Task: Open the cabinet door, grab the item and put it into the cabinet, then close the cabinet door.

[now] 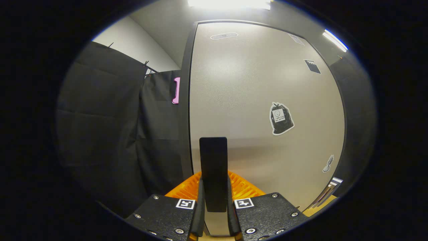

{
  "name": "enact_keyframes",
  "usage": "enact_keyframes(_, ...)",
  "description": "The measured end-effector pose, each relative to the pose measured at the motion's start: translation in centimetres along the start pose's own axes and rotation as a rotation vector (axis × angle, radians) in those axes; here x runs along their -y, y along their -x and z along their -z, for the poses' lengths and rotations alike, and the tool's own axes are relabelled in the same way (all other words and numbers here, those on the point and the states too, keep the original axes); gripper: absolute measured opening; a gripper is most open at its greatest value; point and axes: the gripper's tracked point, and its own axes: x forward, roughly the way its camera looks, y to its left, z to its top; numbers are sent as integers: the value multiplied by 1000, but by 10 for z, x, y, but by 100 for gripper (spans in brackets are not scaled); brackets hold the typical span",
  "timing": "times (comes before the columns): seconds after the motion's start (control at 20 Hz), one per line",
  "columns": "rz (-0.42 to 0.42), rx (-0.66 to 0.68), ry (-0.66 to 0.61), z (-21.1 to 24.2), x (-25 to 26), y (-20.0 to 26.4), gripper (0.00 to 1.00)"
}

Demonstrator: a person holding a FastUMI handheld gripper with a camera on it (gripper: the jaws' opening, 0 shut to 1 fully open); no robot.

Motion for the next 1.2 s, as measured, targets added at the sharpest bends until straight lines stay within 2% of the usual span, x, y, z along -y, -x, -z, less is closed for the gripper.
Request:
enact_keyframes(0.45, -91, -34, -2, -9, -9, 44, 27)
enact_keyframes(0.85, -170, -88, -14, -13, 22, 102, 27)
enact_keyframes(1.2, -201, -104, -23, -12, 42, 123, 27)
